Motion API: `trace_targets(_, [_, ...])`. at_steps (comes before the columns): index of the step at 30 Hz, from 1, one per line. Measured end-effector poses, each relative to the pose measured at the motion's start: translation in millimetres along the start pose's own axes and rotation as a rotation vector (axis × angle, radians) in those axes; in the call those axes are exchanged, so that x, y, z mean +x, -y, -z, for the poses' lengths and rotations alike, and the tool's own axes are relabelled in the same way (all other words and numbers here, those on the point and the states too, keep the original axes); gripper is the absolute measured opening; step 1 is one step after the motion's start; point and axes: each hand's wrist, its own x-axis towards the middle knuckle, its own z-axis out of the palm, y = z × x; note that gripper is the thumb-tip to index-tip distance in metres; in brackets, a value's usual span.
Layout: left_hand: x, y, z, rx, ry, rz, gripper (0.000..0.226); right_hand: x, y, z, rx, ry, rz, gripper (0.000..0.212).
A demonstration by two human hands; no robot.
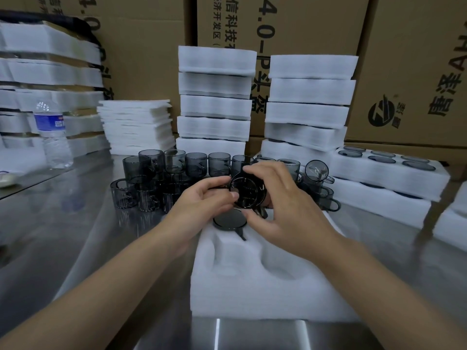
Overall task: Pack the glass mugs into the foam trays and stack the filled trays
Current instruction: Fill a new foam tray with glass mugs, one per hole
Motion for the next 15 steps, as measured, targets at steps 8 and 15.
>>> trace_targets(8, [1.8,2.1,4.8,-0.031,0.013,-0.025,0.032,-0.3,-7.1,-2.3,-0.005,0.037,-0.049,0.070])
trace_targets(15, [2.2,2.4,7.0,-0.032,0.052,-0.039,0.050,-0.6,-9.4,-1.7,0.011,0.057,-0.060,0.071])
